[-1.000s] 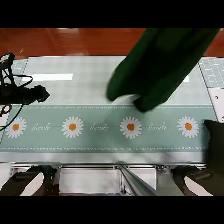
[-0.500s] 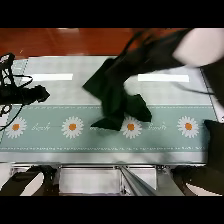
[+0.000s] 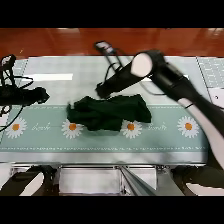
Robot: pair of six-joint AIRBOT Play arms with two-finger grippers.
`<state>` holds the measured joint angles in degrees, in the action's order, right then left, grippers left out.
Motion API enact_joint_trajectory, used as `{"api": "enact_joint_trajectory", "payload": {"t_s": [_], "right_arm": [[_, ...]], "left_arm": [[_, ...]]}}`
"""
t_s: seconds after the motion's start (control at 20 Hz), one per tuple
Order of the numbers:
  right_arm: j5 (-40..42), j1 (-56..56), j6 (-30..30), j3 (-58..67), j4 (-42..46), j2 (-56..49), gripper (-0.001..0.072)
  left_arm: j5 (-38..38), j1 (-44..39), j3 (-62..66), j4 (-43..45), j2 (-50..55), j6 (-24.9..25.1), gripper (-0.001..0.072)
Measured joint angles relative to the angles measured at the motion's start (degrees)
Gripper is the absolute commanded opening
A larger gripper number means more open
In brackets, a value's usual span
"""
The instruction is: Fold the shirts.
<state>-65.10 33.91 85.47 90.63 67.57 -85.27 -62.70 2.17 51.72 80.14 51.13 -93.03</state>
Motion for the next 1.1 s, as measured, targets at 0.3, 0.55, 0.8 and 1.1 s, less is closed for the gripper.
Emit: {"api": "enact_joint_trajectory", "payload": {"t_s": [0.3,0.55,0.8,1.1], "right_arm": [[-6.6,-25.1,0.1,-9.0,2.6,11.2,0.0406],[-4.9,-44.3,-3.7,-30.8,-1.4,23.5,0.0406],[-3.7,-55.2,-9.1,-46.2,-6.9,29.5,0.0406],[-3.2,-58.0,-11.8,-52.4,-11.0,30.9,0.0406]], "left_arm": [[-6.7,0.1,-2.4,-4.8,2.3,3.0,0.0459],[-8.9,5.6,-5.4,-12.8,10.0,9.2,0.0460],[-9.5,9.3,-6.0,-29.0,19.2,20.4,0.0461],[-7.2,3.3,-6.1,-34.9,29.3,24.2,0.0459]]}}
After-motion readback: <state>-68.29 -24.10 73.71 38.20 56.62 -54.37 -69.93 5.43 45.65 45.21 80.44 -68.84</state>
